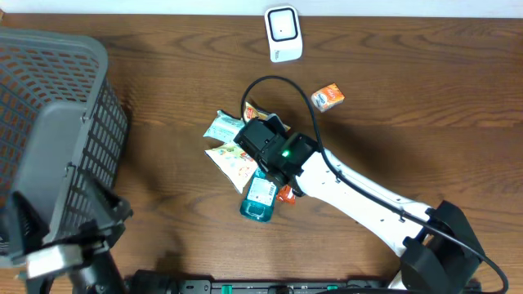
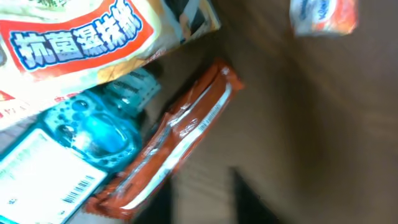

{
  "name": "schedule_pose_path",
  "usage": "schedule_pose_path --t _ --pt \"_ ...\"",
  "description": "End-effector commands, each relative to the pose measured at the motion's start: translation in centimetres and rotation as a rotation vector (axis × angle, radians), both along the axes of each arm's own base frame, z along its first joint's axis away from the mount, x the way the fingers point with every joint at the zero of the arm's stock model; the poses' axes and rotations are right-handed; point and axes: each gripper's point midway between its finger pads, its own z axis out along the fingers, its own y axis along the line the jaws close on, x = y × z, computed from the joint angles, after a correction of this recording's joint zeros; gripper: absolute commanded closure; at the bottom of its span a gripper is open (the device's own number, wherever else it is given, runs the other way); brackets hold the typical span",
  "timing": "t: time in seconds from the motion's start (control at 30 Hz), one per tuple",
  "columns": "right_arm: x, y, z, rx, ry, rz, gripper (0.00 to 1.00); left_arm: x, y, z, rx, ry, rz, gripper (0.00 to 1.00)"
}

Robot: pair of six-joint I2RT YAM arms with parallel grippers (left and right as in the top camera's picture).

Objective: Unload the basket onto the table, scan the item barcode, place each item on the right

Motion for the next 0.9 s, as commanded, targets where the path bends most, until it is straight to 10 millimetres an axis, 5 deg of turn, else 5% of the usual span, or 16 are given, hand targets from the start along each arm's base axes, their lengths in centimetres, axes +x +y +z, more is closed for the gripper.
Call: schedule_pose_path --t 0.0,0.07,0.33,0.4,0.5,0.63,0.7,0.77,0.87 --pt "-1.4 1.3 -1.2 0.149 0.111 -0.121 0.24 1.3 0.0 -2.3 0.006 0.096 0.009 0.02" --pt "-2.1 2.5 -1.4 0.209 0.163 -0.109 0.01 2.4 -0.4 -4.1 0.021 0.169 -0.002 0.02" --pt "-3.3 4.4 -1.5 0.301 0.241 -0.078 0.01 6.3 -4.8 -10.2 0.113 0.348 -0.229 0.02" --pt "-3.1 4.3 -1.5 0.296 0.232 -0.081 0.09 6.9 -5.5 -11.5 0.125 0.383 -0.264 0.02" --pt "-3.2 3.0 -1.7 0.294 0.246 -0.217 0.05 7.6 -6.0 -12.9 0.132 0.429 -0.291 0.02" --pt "-4.4 -1.9 -2.3 0.231 0.277 -0.637 0.21 8.1 -6.1 -13.7 0.132 0.462 -0.291 0.02" --pt "-5.0 -3.6 -2.9 0.212 0.281 -0.778 0.14 8.2 -6.1 -13.8 0.132 0.467 -0.291 0.02" --pt "-4.9 -3.9 -4.0 0.229 0.281 -0.811 0.02 8.2 -6.1 -13.8 0.132 0.467 -0.291 0.02" --pt "-4.6 -3.5 -6.0 0.274 0.273 -0.805 0.14 8.2 -6.1 -13.8 0.132 0.467 -0.291 0.02"
